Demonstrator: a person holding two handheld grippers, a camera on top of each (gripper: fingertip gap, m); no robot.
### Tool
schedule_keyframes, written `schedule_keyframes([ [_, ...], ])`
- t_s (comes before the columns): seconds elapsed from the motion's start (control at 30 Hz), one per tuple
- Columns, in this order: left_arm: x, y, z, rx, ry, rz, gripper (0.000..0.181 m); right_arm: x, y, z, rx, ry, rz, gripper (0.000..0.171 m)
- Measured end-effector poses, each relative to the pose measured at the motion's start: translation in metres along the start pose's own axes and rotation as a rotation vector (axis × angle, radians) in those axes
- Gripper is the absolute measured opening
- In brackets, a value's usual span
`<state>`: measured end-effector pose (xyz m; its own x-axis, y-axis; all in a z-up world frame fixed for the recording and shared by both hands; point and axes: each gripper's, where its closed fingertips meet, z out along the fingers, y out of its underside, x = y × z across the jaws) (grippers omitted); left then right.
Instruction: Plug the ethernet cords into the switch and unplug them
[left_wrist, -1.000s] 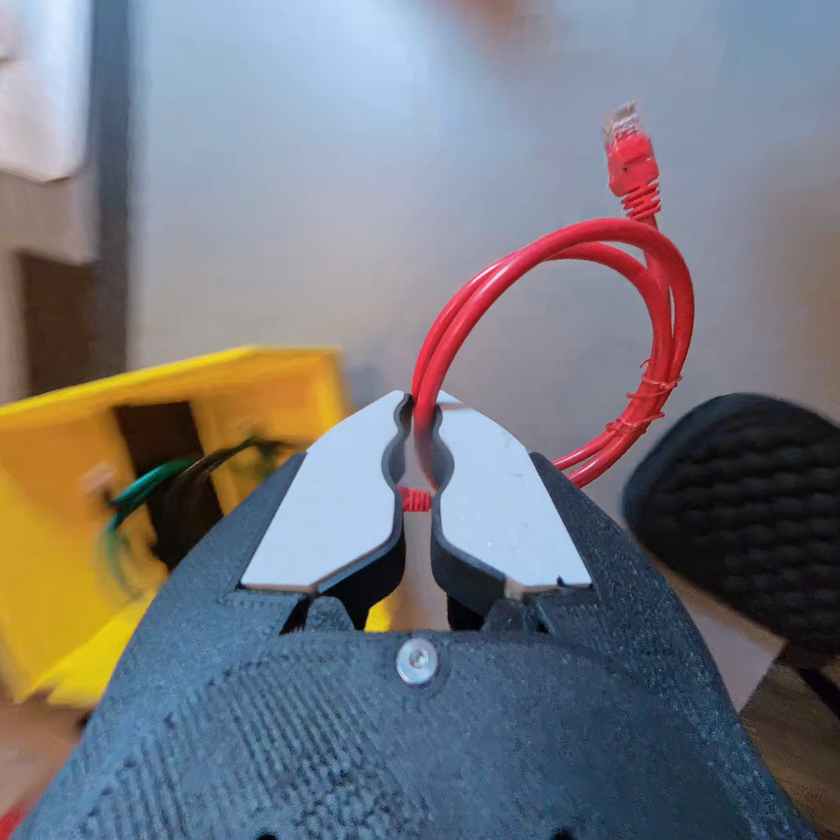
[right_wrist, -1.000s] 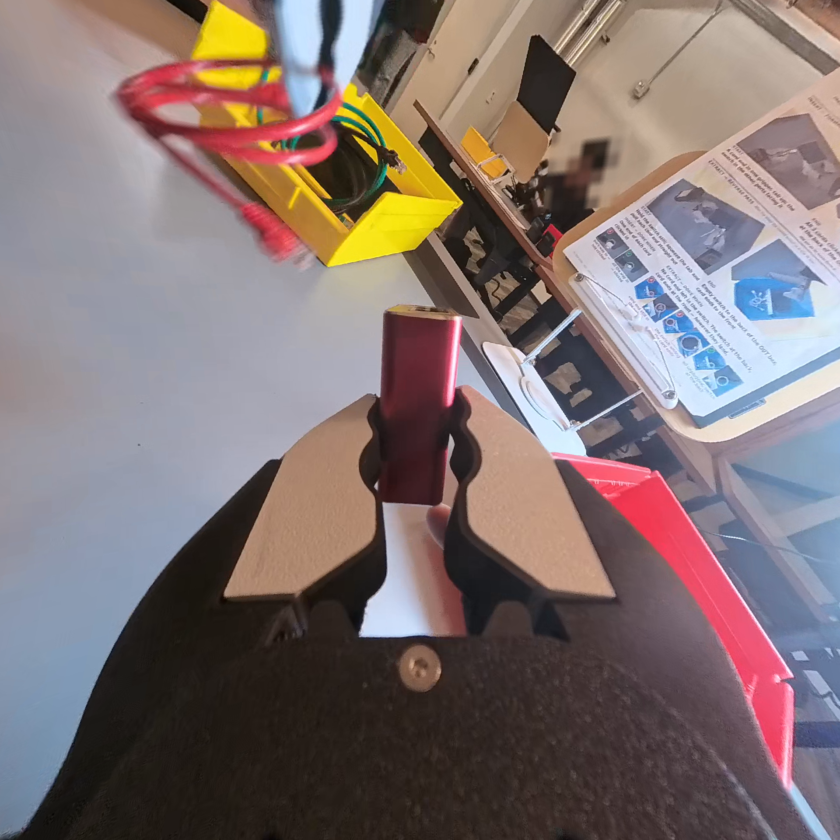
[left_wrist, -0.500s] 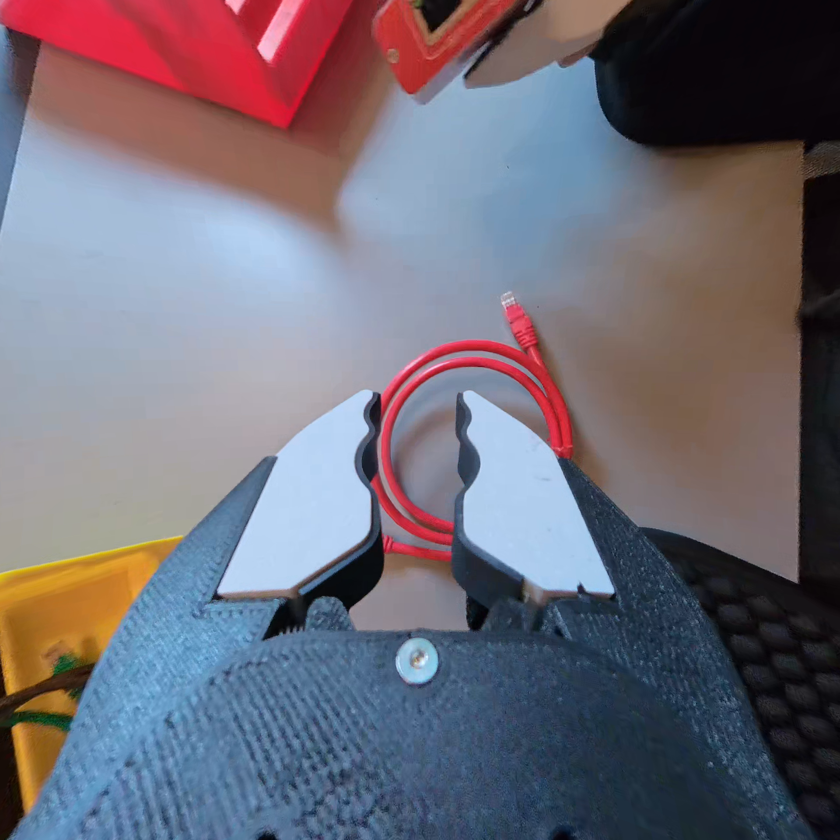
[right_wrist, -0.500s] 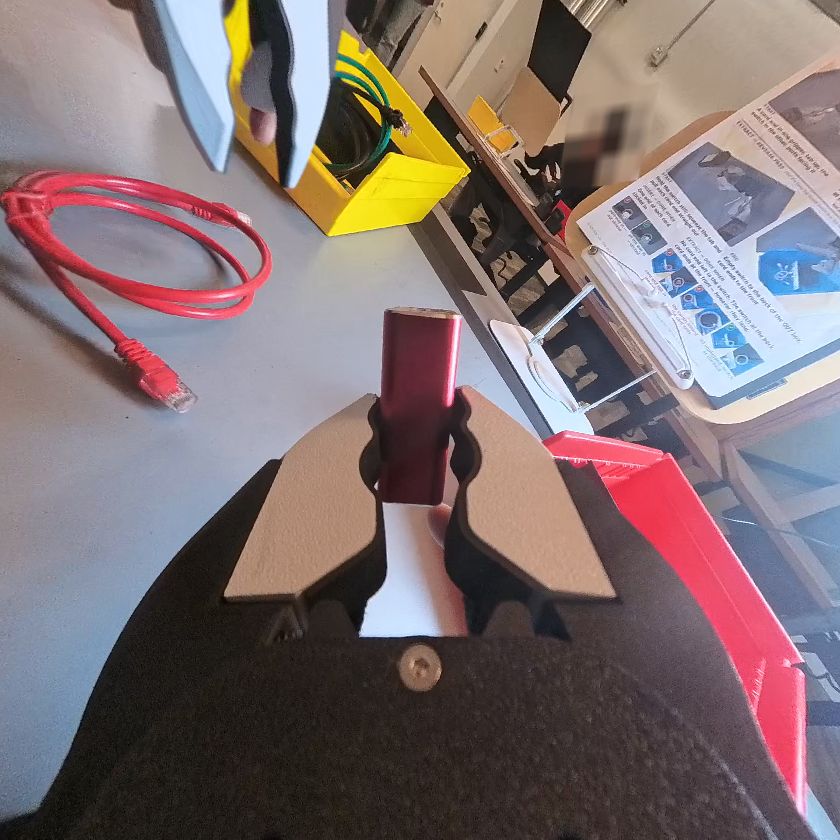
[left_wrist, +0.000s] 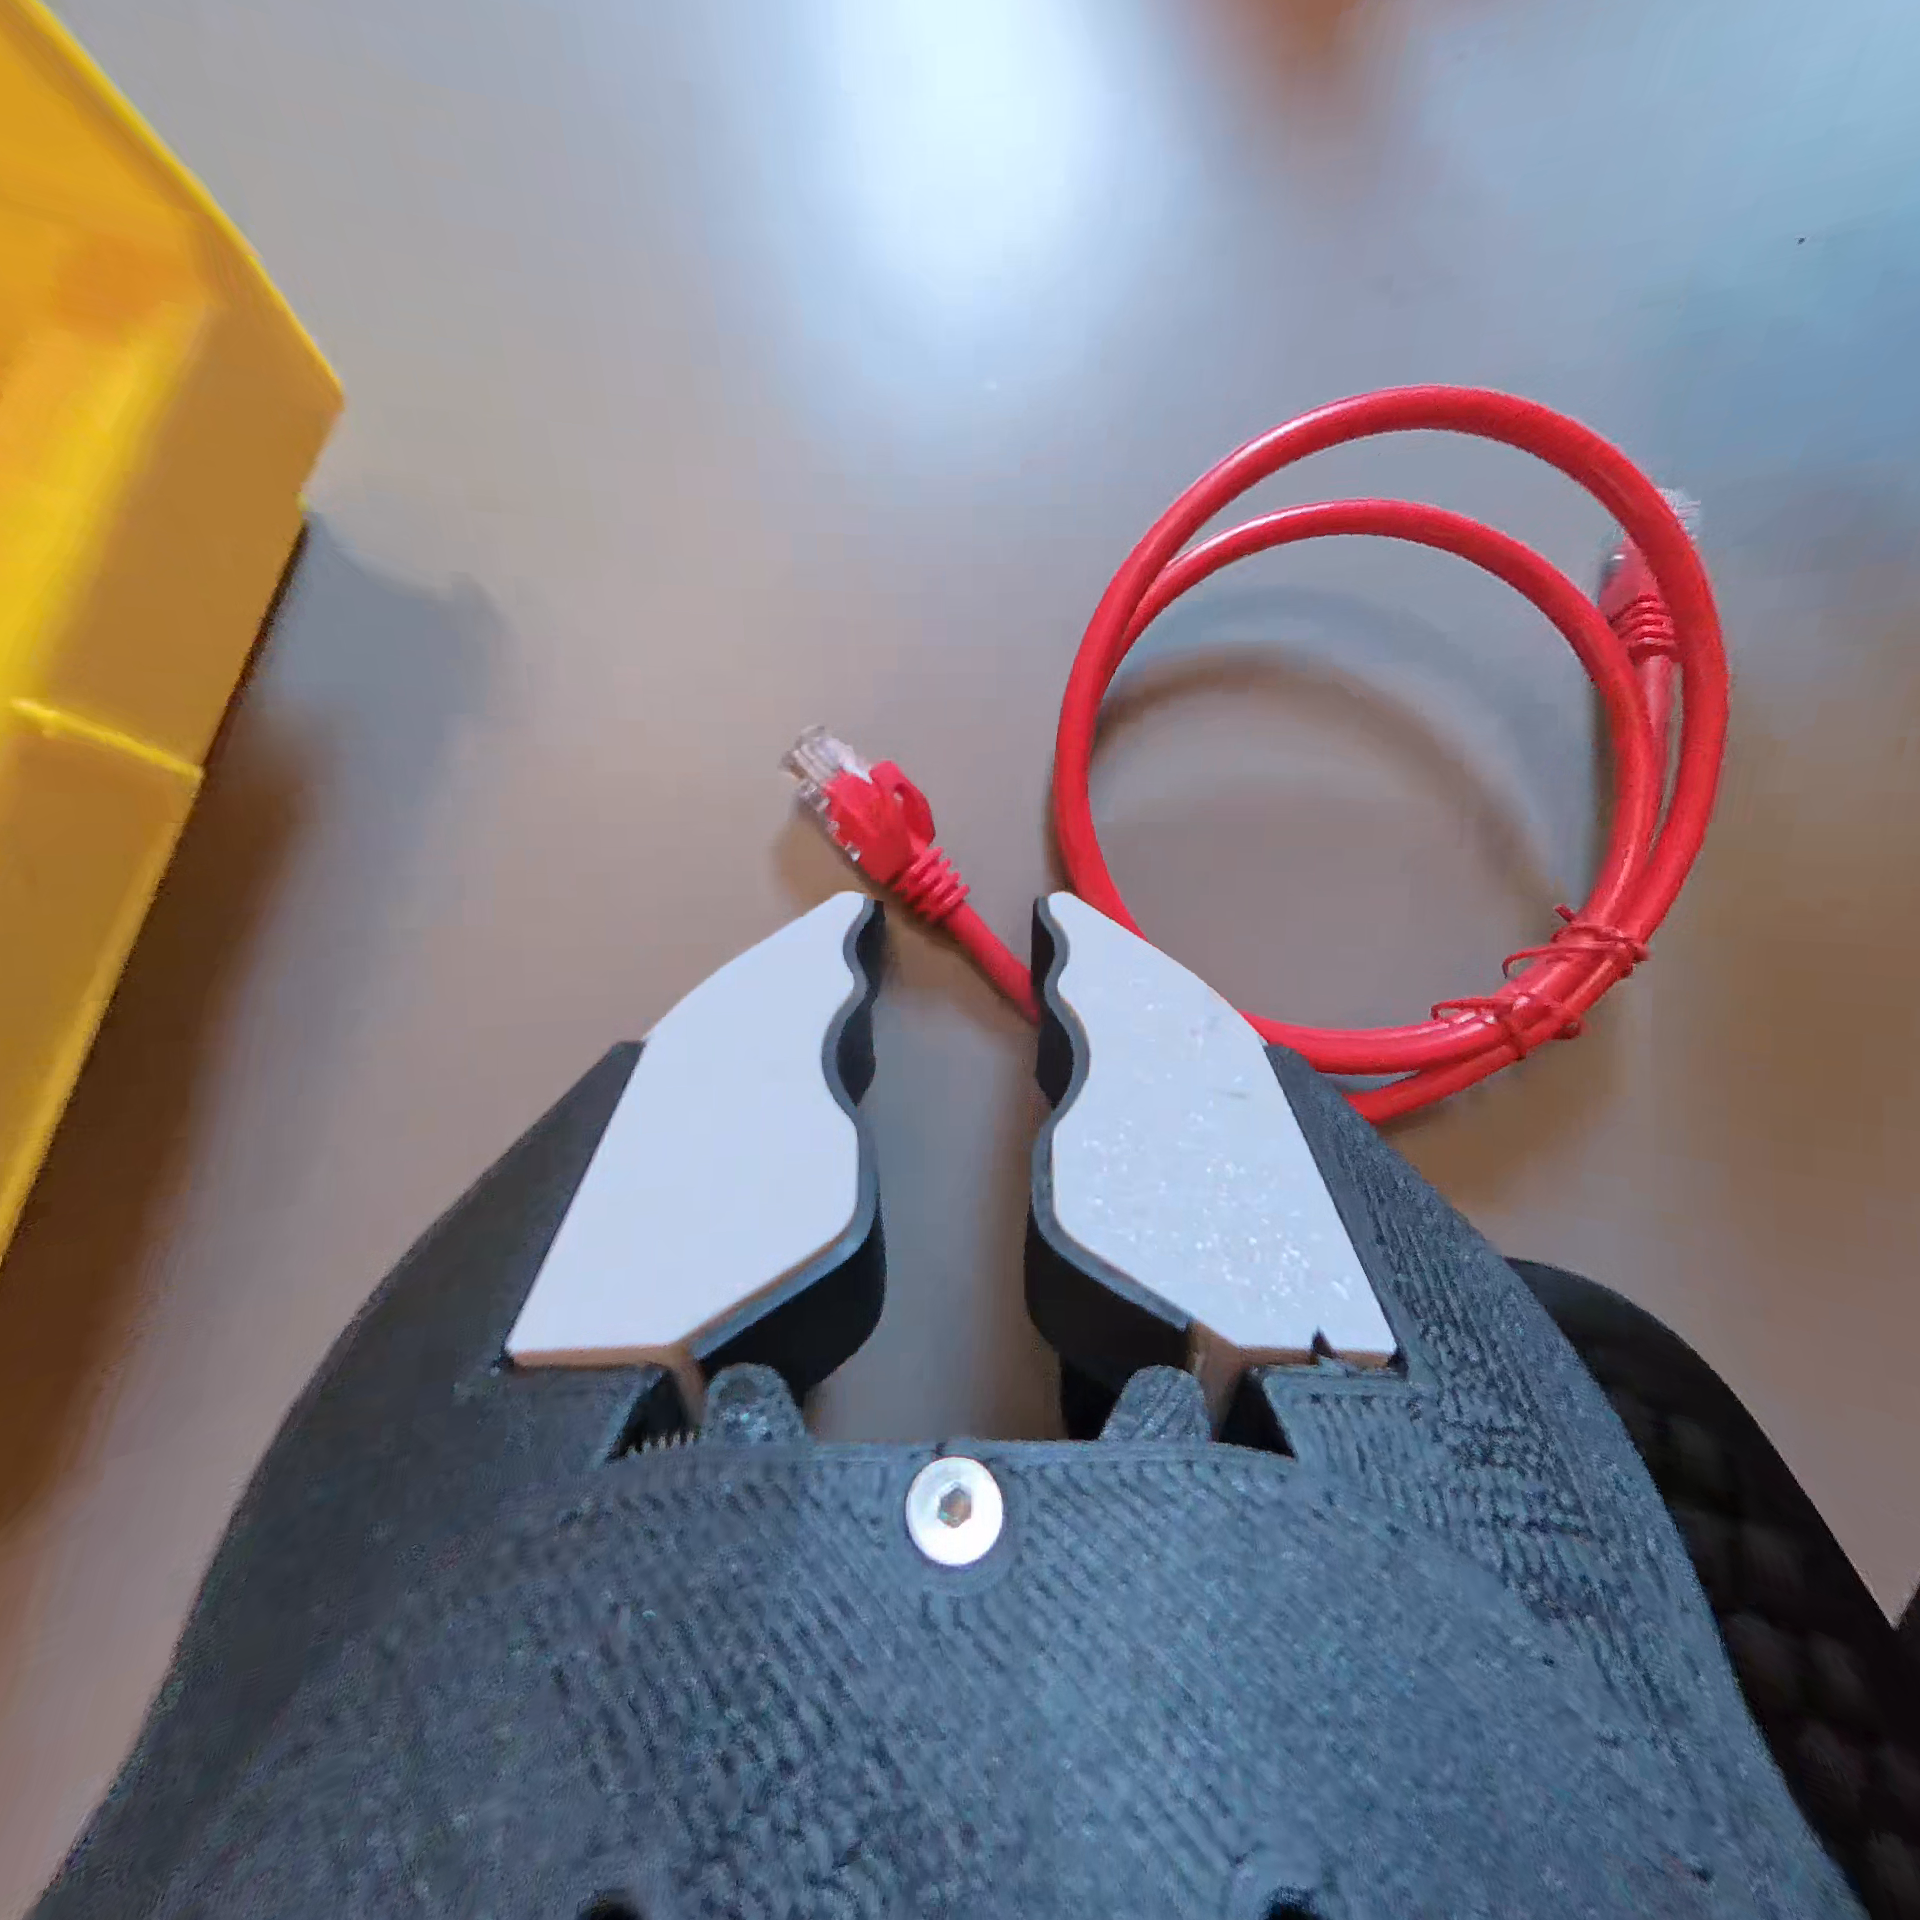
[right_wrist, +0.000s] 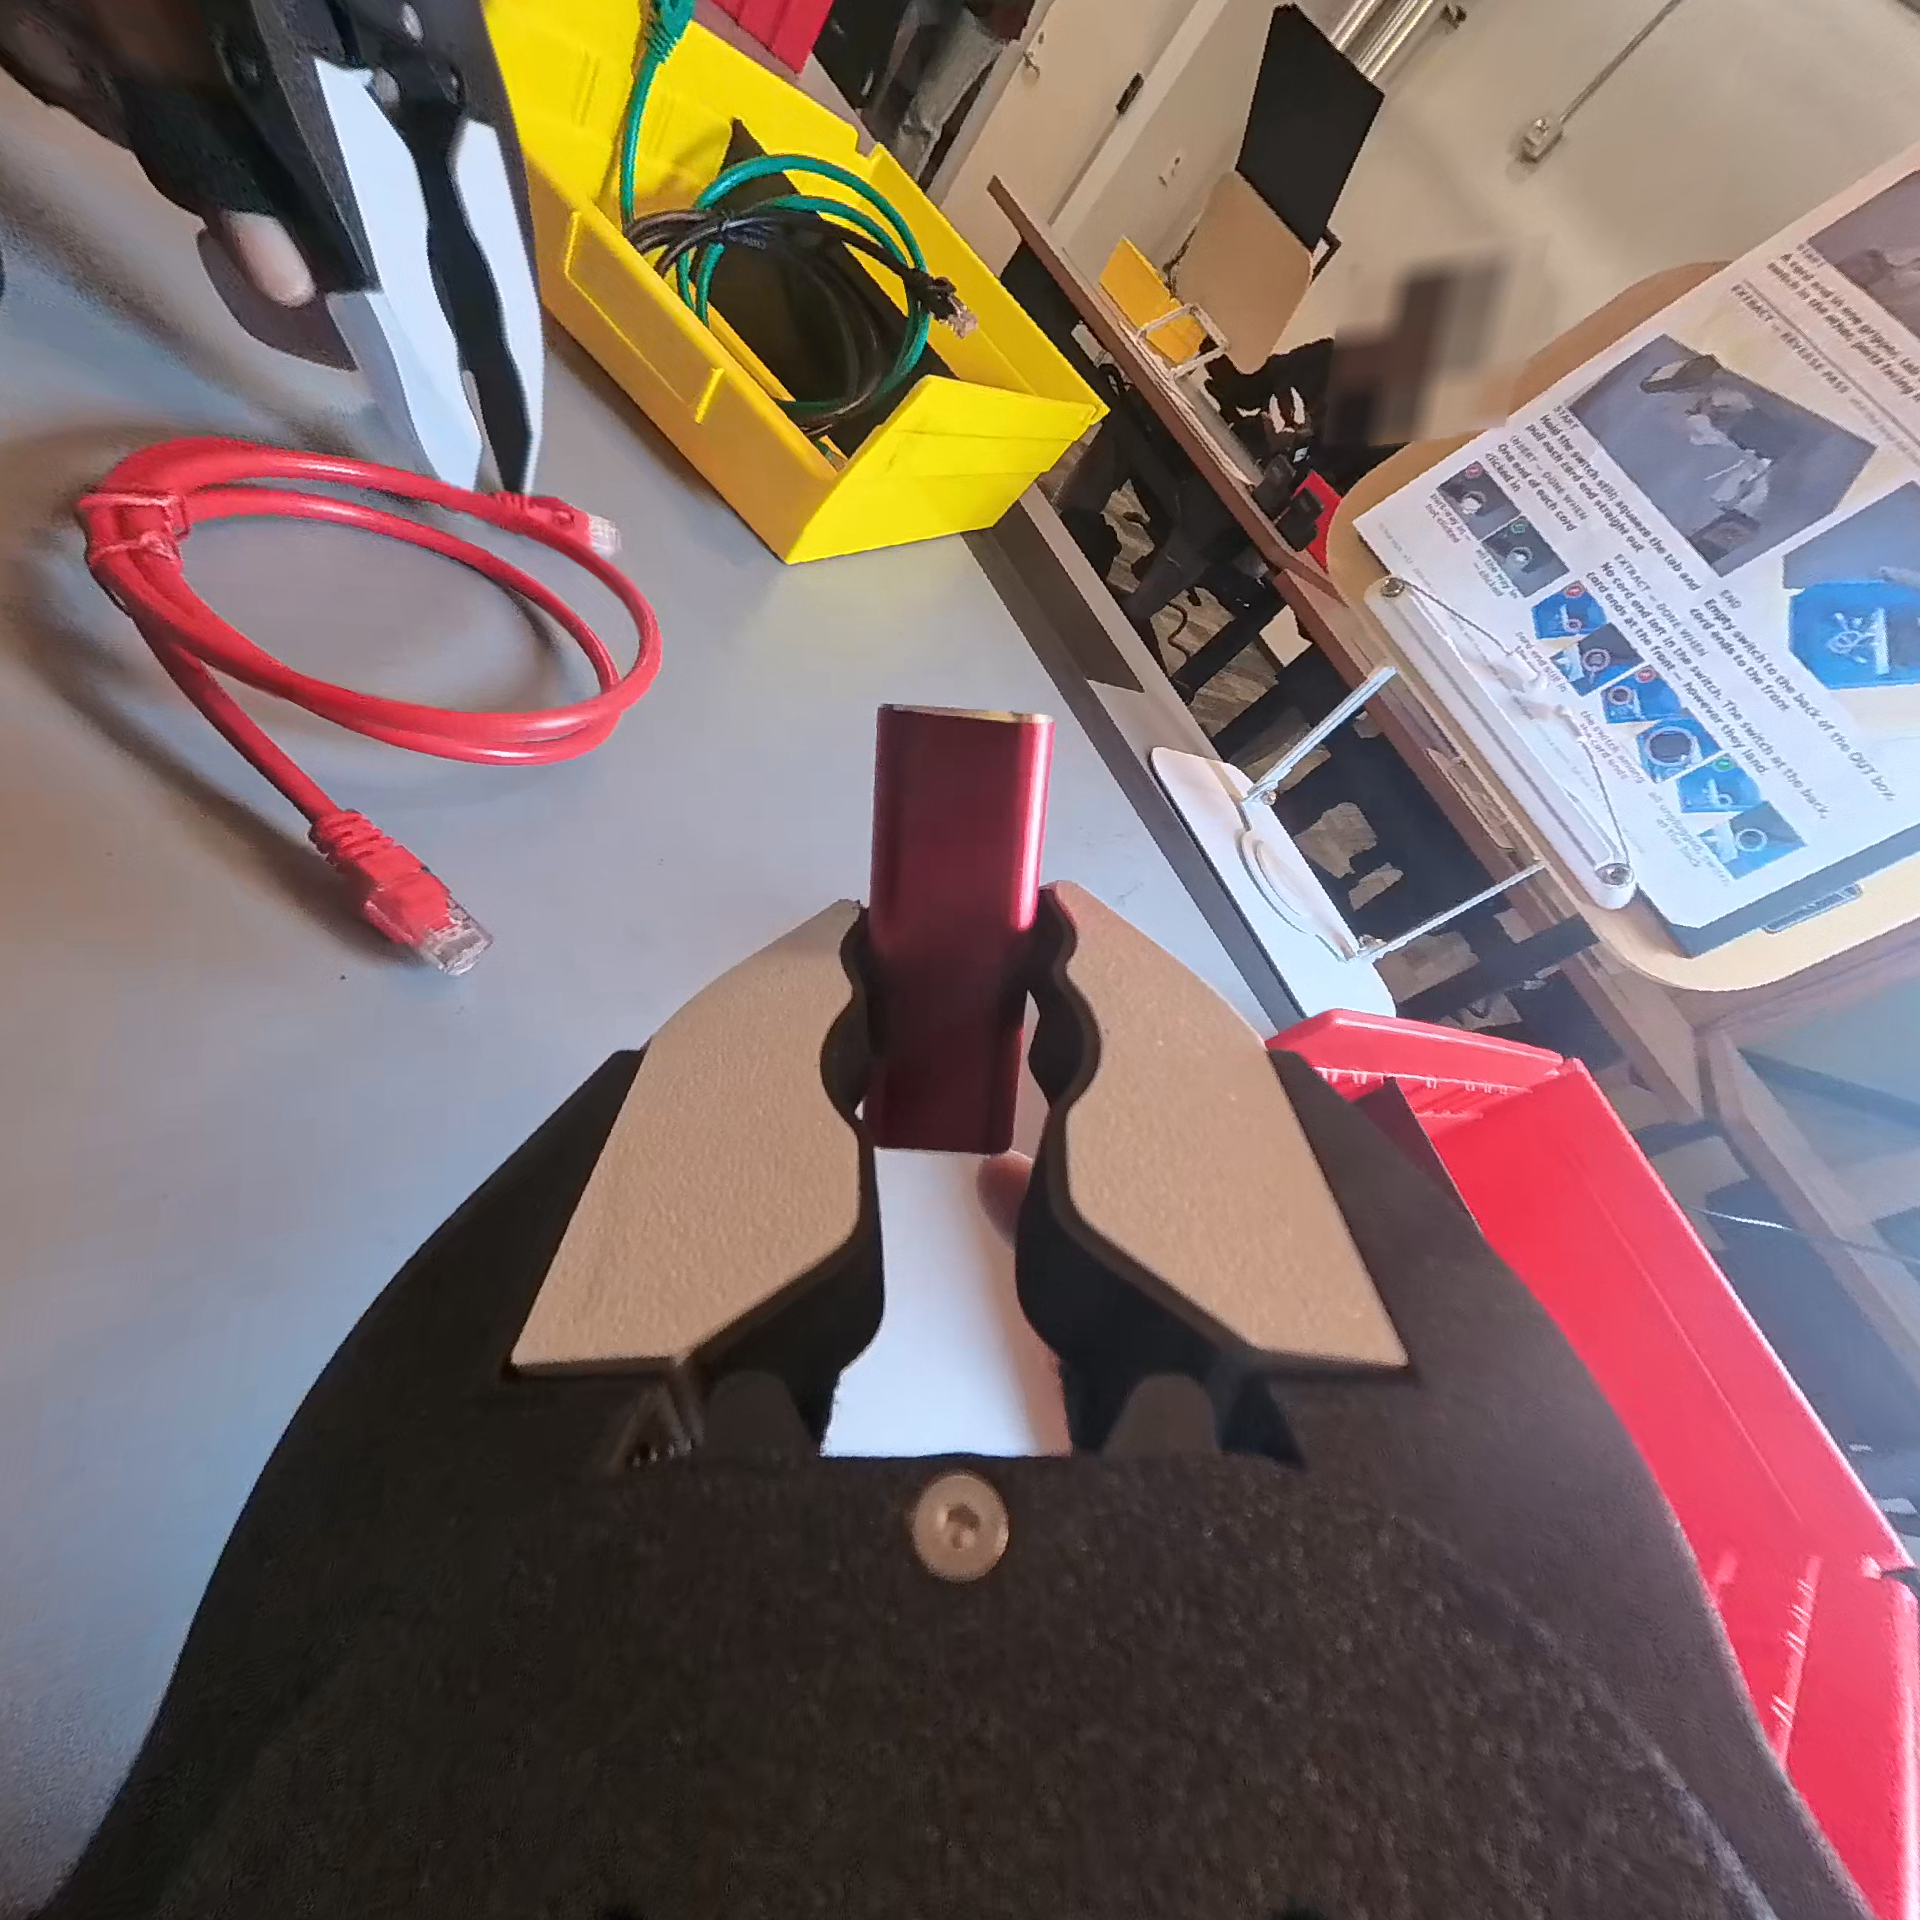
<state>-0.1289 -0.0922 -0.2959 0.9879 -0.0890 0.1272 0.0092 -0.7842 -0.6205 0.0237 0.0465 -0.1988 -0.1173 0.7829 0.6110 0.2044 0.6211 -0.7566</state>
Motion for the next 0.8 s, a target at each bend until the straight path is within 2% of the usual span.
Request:
schedule_keyframes([
  [0.03,0.0,-0.002,0.004,-0.015,-0.013,0.024,0.026,0.0,0.0,0.0,-0.003,0.0,-0.003,0.027],
  [0.2,0.003,-0.02,0.023,-0.107,-0.047,0.257,0.018,0.001,0.0,-0.002,0.0,0.012,-0.001,0.027],
  [0.37,-0.002,-0.043,0.04,-0.283,-0.011,0.624,0.013,0.002,0.001,-0.001,0.001,0.01,-0.001,0.027],
  [0.43,0.003,-0.052,0.048,-0.34,0.06,0.846,0.013,0.001,0.002,-0.001,0.0,0.01,-0.002,0.027],
  [0.5,0.012,-0.064,0.06,-0.358,0.132,0.931,0.013,0.001,0.003,-0.001,-0.005,0.012,-0.003,0.027],
  [0.57,0.022,-0.082,0.072,-0.306,0.159,0.949,0.014,0.003,0.005,-0.002,-0.012,0.022,-0.007,0.027],
  [0.67,0.032,-0.107,0.079,-0.185,0.148,0.856,0.025,0.007,0.007,-0.005,-0.013,0.037,0.001,0.027],
  [0.8,0.039,-0.114,0.07,-0.041,0.119,0.738,0.025,0.009,0.006,-0.006,0.004,0.029,0.034,0.027],
])
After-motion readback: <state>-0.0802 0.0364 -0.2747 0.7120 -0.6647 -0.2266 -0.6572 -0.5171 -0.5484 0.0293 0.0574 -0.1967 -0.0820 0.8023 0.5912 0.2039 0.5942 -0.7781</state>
